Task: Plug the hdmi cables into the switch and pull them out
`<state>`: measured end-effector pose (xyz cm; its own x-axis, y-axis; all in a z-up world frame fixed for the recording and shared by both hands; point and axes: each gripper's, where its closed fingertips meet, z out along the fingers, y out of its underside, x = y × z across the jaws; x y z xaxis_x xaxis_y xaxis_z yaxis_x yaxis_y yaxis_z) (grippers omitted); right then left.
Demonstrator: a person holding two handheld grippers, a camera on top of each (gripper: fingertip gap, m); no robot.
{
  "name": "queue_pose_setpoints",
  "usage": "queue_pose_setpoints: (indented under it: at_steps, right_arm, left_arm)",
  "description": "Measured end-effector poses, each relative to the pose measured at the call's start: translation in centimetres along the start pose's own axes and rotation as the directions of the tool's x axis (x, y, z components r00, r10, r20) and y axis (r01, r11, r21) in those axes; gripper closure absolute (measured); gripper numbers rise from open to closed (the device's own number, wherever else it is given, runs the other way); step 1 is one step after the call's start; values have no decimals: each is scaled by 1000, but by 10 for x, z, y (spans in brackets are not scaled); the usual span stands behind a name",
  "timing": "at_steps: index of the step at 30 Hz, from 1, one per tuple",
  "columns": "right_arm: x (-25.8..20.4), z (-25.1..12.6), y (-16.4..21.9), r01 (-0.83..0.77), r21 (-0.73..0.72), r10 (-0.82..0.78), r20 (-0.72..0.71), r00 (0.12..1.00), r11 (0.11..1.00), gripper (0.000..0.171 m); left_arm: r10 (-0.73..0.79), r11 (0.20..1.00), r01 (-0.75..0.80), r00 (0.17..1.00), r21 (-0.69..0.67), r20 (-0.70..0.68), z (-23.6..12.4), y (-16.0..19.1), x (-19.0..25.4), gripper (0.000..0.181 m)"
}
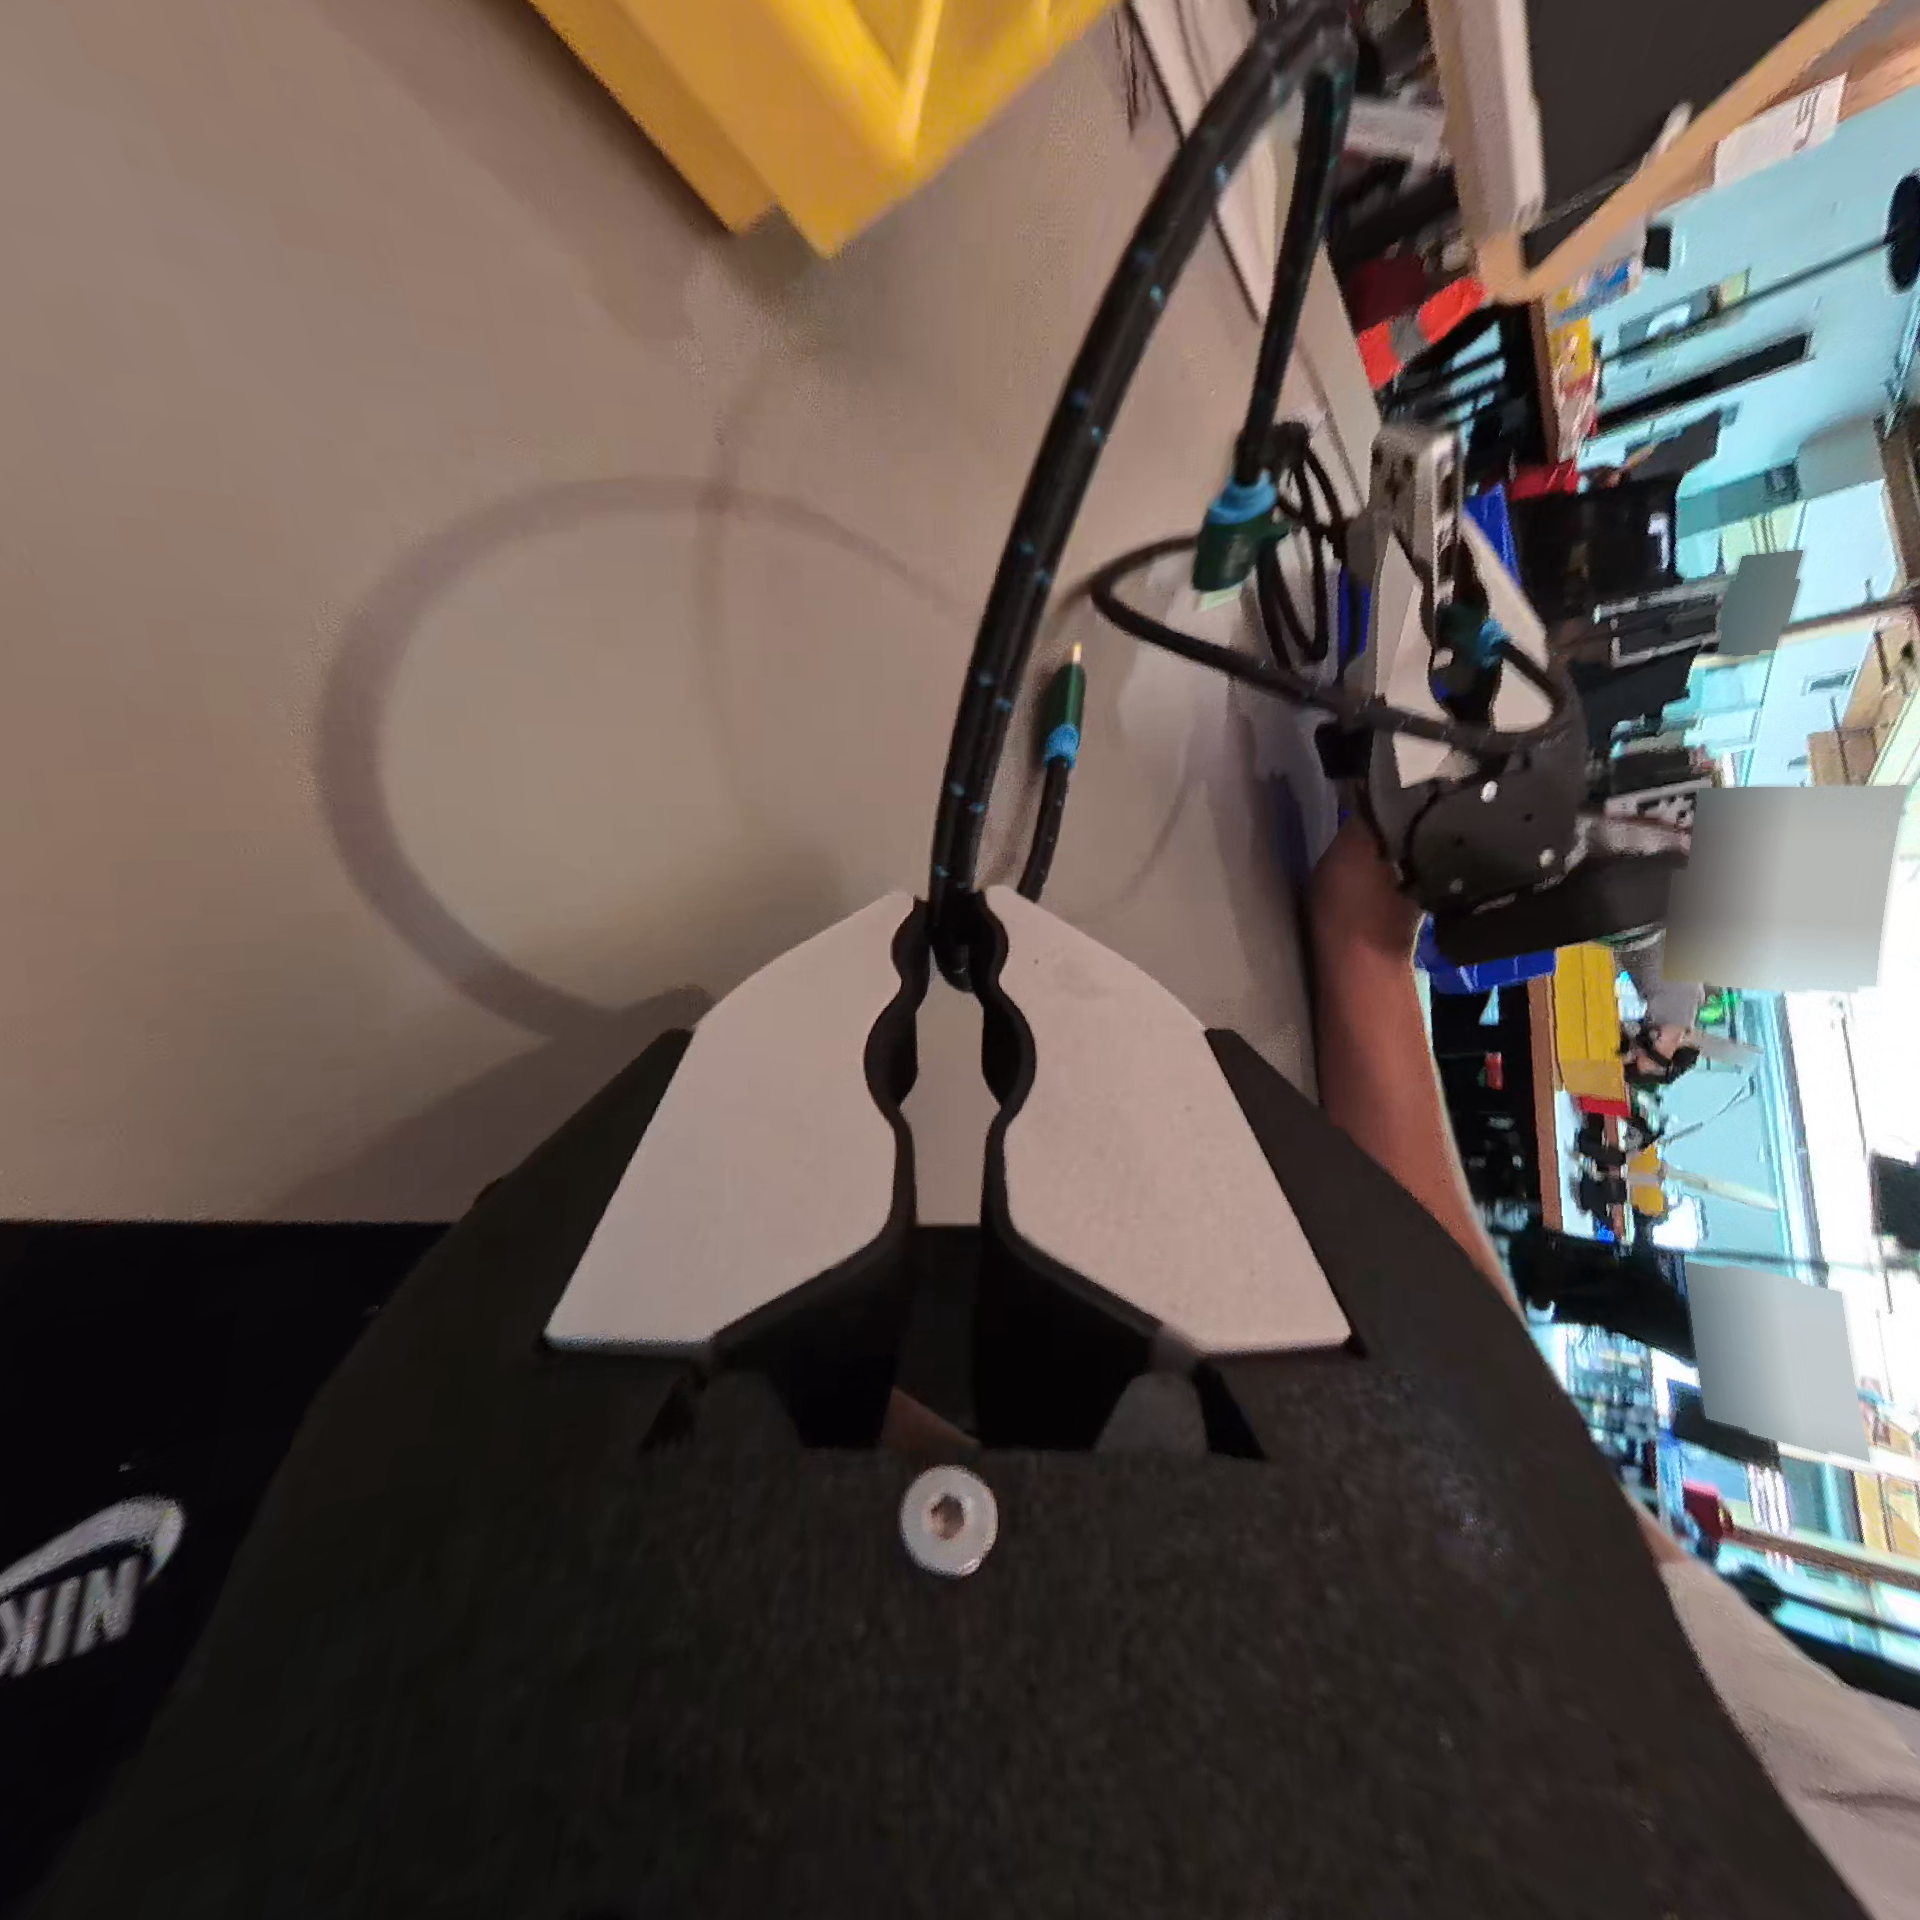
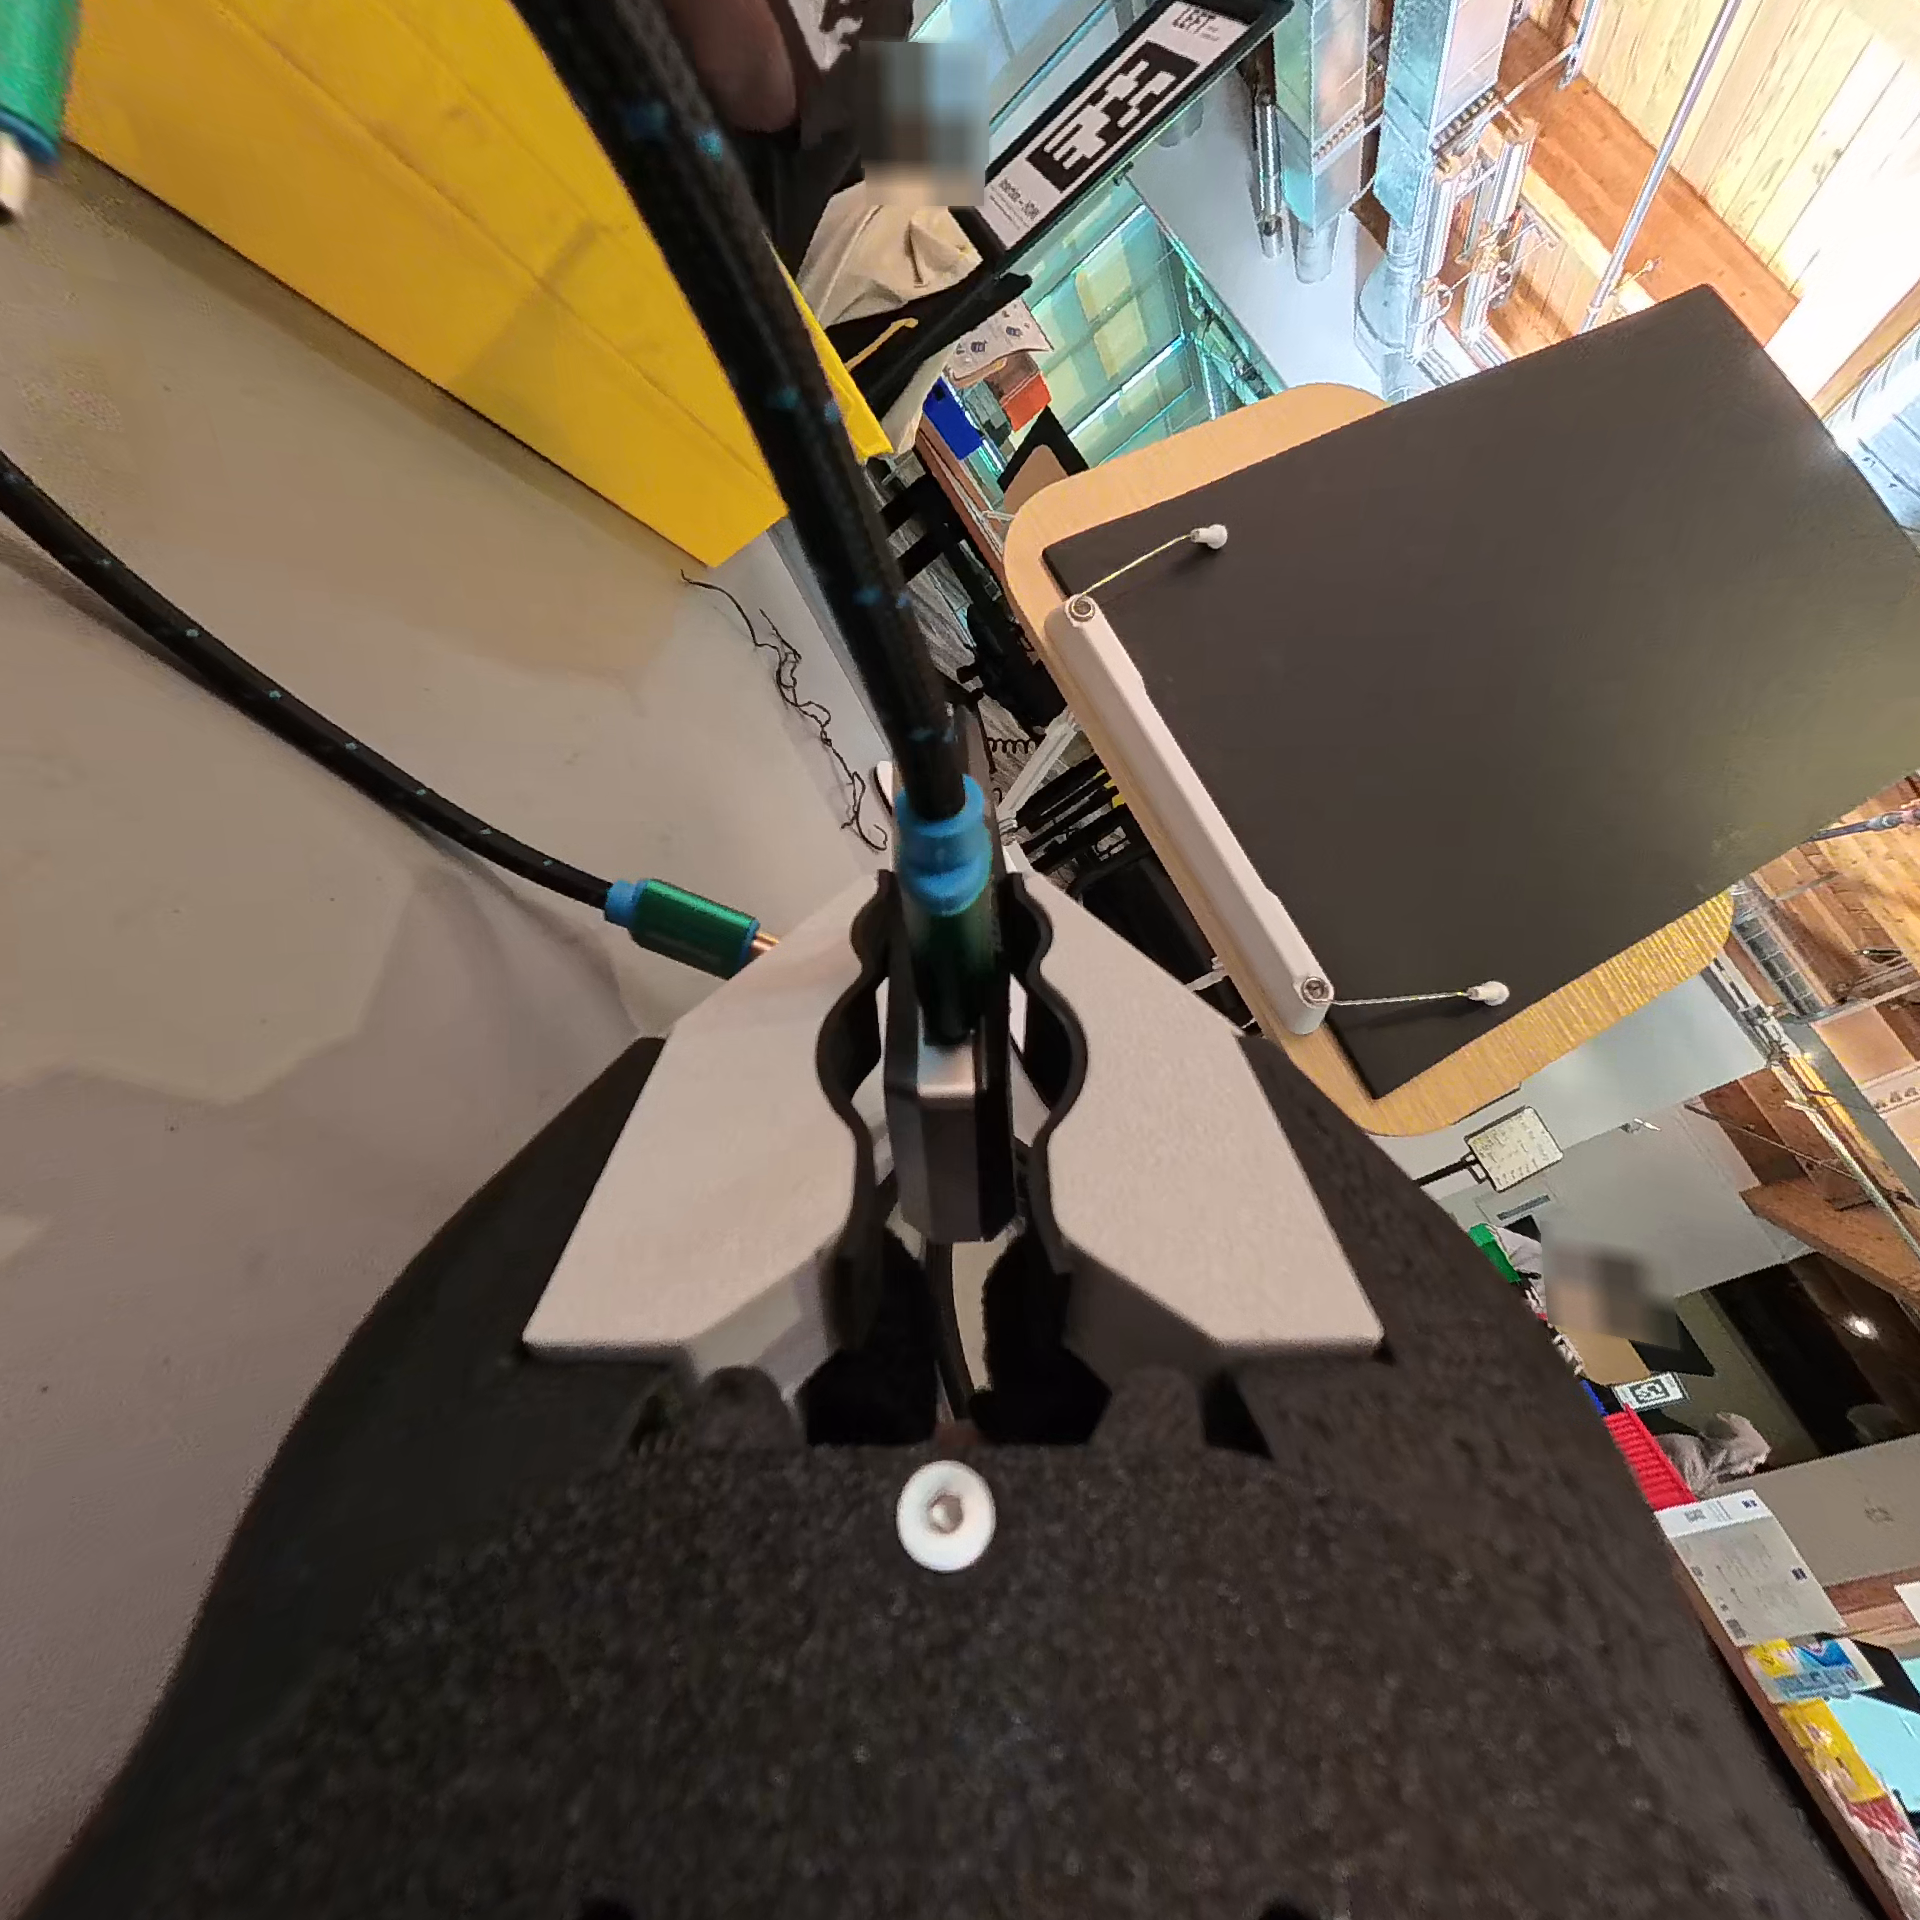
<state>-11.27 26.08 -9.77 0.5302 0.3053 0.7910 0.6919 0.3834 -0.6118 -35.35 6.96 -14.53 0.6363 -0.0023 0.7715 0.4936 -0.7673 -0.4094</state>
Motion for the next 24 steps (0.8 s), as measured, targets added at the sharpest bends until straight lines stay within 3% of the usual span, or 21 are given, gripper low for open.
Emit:
queue_pose_setpoints:
  at_steps: [3,8,10,12,15,19,24]
  right_arm:
    - [0,0,0,2,-1,-2,0,1000,1000,151]
    - [-1,-1,0,5,-2,-5,1,1000,1000,151]
    - [-1,-1,0,9,-2,-9,2,1000,1000,151]
    - [-2,0,0,14,-3,-14,2,1000,1000,151]
    - [-2,0,0,19,-2,-19,2,1000,1000,151]
    - [-2,0,0,22,-2,-22,0,1000,1000,151]
    - [-2,-1,0,20,-2,-20,2,1000,1000,151]
  left_arm:
    - [55,998,-54,998,-41,35,2,13,-3,173]
    - [376,918,-394,898,39,227,-12,-14,-10,156]
    - [523,814,-576,781,71,341,-23,-32,-7,152]
    - [684,664,-748,617,20,389,-25,-39,3,149]
    - [872,461,-881,425,-110,244,-5,-15,23,146]
    - [878,478,-873,473,-96,73,27,23,58,141]
    - [884,468,-876,464,-118,59,61,40,59,143]
